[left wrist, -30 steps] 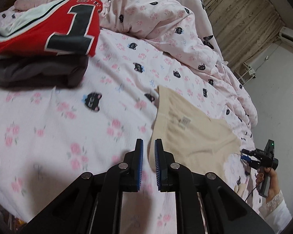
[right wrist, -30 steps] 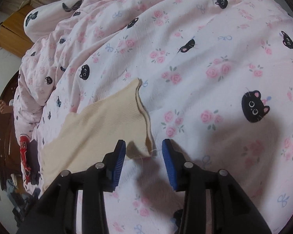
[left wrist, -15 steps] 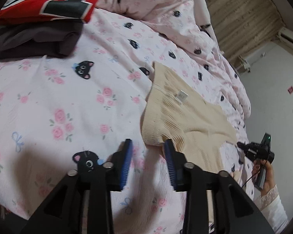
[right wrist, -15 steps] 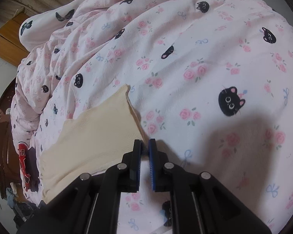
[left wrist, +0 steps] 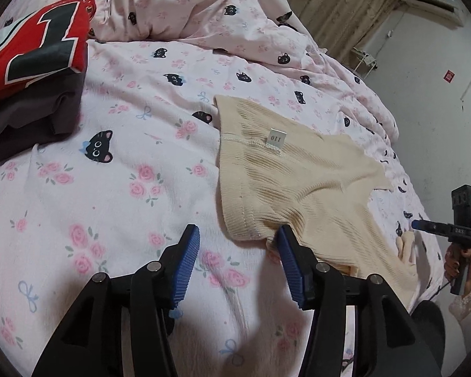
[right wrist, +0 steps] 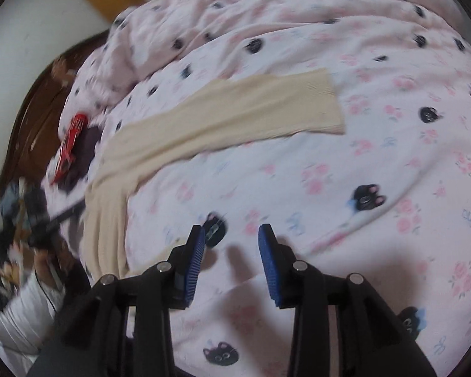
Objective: Fold clothes
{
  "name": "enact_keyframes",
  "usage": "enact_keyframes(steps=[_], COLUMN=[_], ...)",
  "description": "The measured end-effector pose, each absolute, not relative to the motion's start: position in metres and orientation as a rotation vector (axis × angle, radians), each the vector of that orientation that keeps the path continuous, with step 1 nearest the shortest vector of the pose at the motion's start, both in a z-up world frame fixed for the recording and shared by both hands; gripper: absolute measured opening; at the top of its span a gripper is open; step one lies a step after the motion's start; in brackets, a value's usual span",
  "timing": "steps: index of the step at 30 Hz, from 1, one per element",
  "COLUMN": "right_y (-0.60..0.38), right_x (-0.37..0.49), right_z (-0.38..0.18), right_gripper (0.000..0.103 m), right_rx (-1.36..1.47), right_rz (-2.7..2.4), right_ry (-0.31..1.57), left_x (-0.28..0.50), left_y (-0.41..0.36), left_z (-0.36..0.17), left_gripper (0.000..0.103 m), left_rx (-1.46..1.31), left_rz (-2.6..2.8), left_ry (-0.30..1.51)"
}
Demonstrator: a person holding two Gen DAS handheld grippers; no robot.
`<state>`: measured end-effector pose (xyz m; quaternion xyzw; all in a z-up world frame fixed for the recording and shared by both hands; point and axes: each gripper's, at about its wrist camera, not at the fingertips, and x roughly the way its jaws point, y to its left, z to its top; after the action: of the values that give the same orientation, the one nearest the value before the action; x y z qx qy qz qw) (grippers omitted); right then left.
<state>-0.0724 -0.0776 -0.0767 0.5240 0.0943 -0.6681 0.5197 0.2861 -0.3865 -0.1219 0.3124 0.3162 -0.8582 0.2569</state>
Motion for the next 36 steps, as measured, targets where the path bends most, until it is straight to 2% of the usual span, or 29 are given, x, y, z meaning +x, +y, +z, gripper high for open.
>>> enact_keyframes(steps=[4,11,13,14,17,19,20,21,22,36], right_y=[-0.084,-0.088,-0.092,-0.094,-0.100,-0.104,-0.105,-0.105,-0.104,-0.020], right_x=[-0.053,-0.042,-0.040,-0.040,-0.042,-0.039,-0.037,-0.034,-0.032,-0.017], right_z=[-0.088,-0.083,-0.079,-0.079,-0.087,-0.093,-0.094,-0.095,-0.095,-0.027], right_gripper=[0.038,0.038,0.047,0.056,0.056,0.050,0.037,0.019,0.013,0.012], right_rx=[1.272,1.222,1.197,1.196,1.248,1.278,1.283,1.289,1.297,1.281], right_rz=[-1.538,-1.572,-1.574,-1.567,-1.515,-1.478,-1.460,-1.450,-1.447,-1.563], right_ry=[0.255,0.301,0.345,0.356,0.308,0.271,0.250,0.235,0.226,0.131], left_x=[0.279,0.276,0.274,0.273,0.271,0.270,0.269,0.269,0.267,0.264], left_y=[-0.379,-0.379,-0.379,-0.379,-0.379,-0.380,-0.380,-0.380,-0.380,-0.381], left_z=[-0.120,-0.121,-0.121,-0.121,-0.121,-0.121,-0.121,-0.121,-0.121,-0.120], left_gripper=[0.052,0.053,0.053,0.054,0.055,0.056,0.057,0.057,0.057,0.057], left_rx=[0.873,0.900,0.918,0.923,0.931,0.933,0.936,0.939,0.949,0.980], left_rz=[-2.322,-2.305,-2.297,-2.293,-2.284,-2.277,-2.274,-2.270,-2.265,-2.241], left_ry=[0.784,0.786,0.778,0.775,0.777,0.788,0.791,0.795,0.788,0.786])
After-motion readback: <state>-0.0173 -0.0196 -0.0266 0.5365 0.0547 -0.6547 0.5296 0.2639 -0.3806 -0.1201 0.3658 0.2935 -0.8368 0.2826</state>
